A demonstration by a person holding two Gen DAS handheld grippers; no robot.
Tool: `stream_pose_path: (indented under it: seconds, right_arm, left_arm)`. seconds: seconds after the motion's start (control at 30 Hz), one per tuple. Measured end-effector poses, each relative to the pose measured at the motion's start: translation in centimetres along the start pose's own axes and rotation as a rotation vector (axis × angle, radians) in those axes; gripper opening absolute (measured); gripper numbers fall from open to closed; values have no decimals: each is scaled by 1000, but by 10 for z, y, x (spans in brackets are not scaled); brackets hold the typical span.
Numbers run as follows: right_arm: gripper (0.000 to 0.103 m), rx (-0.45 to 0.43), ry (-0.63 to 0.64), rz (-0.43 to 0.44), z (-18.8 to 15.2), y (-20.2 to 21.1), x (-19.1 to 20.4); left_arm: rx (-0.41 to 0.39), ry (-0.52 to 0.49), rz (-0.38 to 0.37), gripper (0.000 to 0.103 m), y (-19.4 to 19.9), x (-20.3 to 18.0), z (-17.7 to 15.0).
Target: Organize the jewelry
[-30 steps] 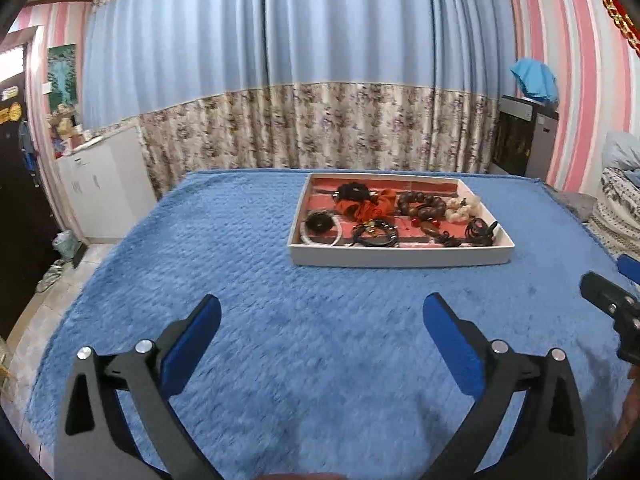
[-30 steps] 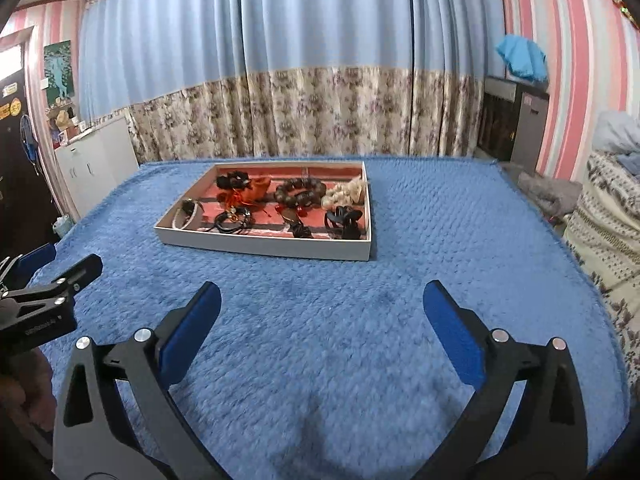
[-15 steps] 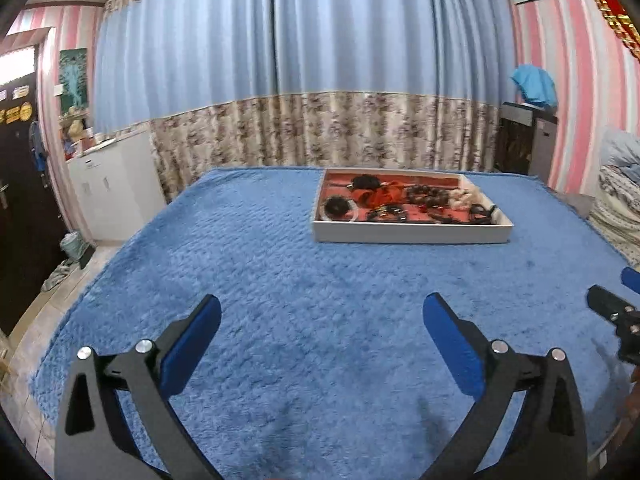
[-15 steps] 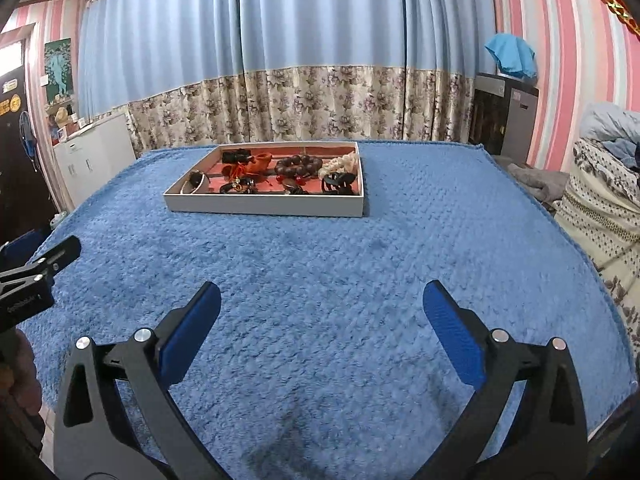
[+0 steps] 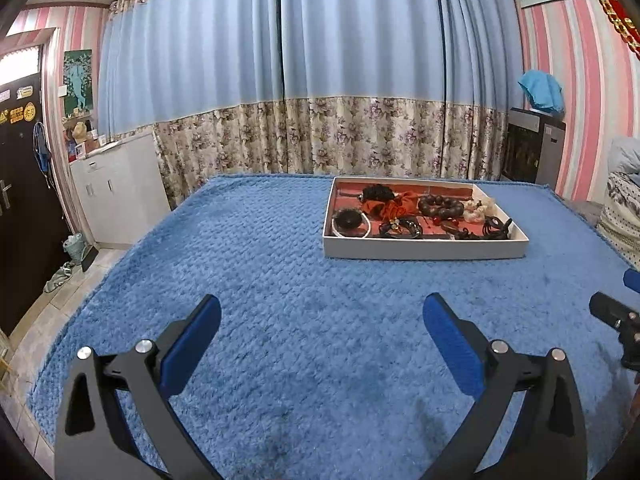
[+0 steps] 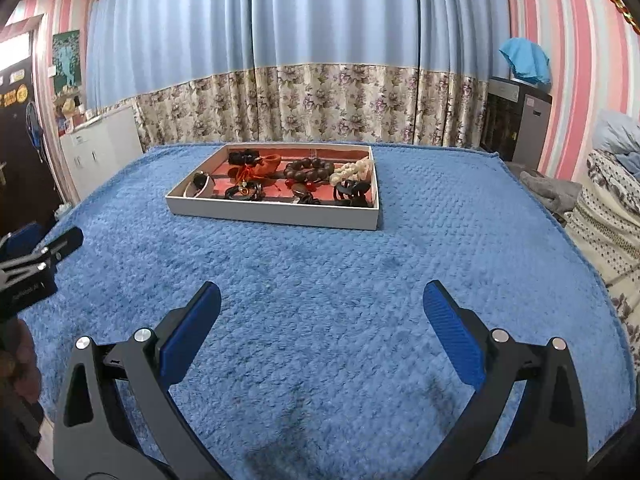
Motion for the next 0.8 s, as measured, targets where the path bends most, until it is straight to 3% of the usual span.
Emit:
stream_pose_path:
  seconds: [0.8]
  right_arm:
    - [98,-14,-8,-12,7,-6,-1]
  left_arm:
    - [-14,7,-19,99,5,-5,9]
Point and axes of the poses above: each gripper's, at about its wrist camera, not at the fingertips, and y roughly against the way its jaws point, x to its left, z to its top, the point moved 6 cm from there along -y, roughly the way its jaws point, and after that the axes turned 3 degrees about x, right-handed, at the moved point
